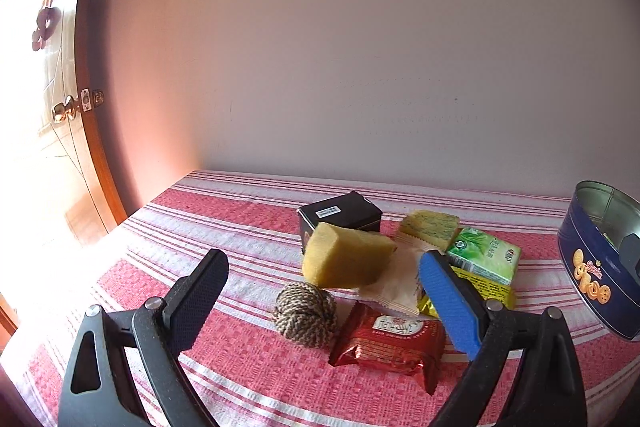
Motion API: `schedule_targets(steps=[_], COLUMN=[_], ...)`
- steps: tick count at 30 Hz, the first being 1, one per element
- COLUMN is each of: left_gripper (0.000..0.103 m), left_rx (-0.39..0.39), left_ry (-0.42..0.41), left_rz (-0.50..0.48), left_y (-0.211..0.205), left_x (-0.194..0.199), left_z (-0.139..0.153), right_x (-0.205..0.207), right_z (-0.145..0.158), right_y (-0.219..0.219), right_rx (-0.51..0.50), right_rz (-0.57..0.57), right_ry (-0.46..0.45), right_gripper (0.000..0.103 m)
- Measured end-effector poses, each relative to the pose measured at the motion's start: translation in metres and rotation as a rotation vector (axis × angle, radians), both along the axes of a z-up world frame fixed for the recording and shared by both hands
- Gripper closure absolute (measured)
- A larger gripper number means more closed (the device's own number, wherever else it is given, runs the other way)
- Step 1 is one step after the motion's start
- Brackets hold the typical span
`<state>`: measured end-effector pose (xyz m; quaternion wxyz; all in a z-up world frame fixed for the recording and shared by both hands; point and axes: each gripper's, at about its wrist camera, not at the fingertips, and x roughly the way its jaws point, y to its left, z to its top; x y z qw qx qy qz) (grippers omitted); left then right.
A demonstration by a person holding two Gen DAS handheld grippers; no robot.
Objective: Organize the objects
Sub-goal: 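Grasp the twine ball with left tool while right tool grasps red pastry pack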
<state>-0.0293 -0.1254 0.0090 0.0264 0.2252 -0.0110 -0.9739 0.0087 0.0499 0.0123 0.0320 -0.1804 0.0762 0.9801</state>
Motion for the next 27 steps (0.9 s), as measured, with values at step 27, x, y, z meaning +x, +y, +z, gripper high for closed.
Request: schedule_targets(steps=[27], left_gripper=[0.005], left_rx=[0.087], left_ry=[-0.141], left_rz=[0.171], left_y=[-0.103], left_x=[-0.032], left_z=[-0.004], right_x=[-0.104], right_z=[-0.061], right_y=[-0.193], right_rx=[0.259], right_rz=[0.614], right_ry=[-0.465], right_gripper=[0.034])
